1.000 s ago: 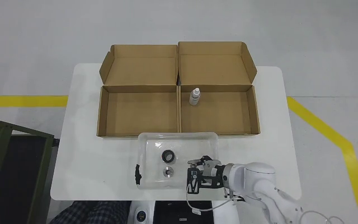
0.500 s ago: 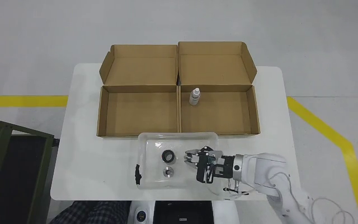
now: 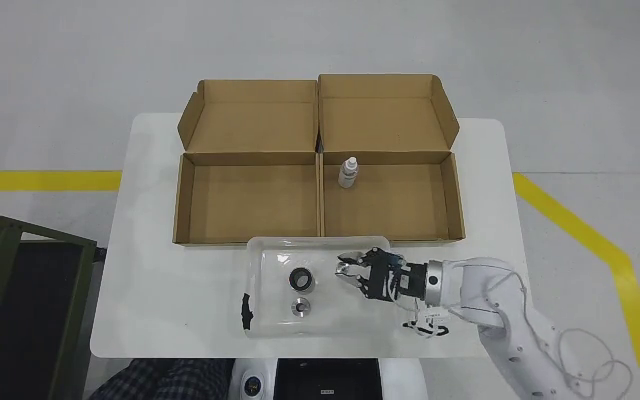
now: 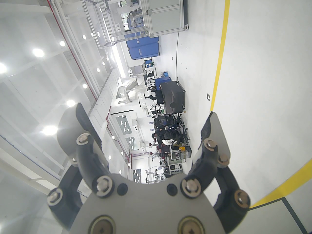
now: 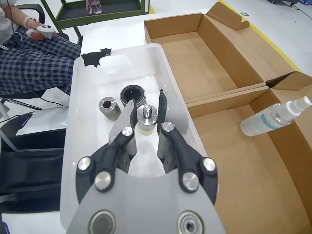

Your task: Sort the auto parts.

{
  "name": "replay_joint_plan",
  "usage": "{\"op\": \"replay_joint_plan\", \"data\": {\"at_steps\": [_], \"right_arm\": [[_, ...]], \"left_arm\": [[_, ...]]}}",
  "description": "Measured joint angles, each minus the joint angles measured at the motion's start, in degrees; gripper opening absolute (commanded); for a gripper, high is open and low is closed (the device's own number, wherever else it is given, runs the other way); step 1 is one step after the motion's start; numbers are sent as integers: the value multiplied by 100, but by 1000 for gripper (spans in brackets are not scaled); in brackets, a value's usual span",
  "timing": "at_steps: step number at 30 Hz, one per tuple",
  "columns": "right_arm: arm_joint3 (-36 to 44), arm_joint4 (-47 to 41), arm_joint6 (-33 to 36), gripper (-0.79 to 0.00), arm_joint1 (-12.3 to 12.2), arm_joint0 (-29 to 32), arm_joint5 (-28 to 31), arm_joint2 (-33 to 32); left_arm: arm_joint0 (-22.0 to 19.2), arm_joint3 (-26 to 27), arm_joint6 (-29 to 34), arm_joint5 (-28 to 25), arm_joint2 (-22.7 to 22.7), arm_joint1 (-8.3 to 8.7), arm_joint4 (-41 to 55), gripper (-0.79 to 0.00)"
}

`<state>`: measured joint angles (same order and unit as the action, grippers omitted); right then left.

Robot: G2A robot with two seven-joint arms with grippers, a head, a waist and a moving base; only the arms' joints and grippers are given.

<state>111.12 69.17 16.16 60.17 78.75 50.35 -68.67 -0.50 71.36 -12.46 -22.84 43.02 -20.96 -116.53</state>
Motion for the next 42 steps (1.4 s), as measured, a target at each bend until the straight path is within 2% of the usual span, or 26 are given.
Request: {"op": "replay_joint_plan", "data": {"at_steps": [12, 19, 32, 42], "right_arm": [[-539, 659, -3, -785, 71, -261, -389, 600], [-530, 725, -142, -785, 80, -318, -462, 681], [-182, 41, -376, -785, 39, -431, -245, 399], [-835, -902, -153, -785, 142, -1353, -583, 462]], "left_arm": [[0, 0, 0, 0, 0, 0, 0, 0], [0, 0, 0, 0, 0, 0, 0, 0], [0, 0, 0, 0, 0, 0, 0, 0], [0, 0, 0, 0, 0, 0, 0, 0]]}}
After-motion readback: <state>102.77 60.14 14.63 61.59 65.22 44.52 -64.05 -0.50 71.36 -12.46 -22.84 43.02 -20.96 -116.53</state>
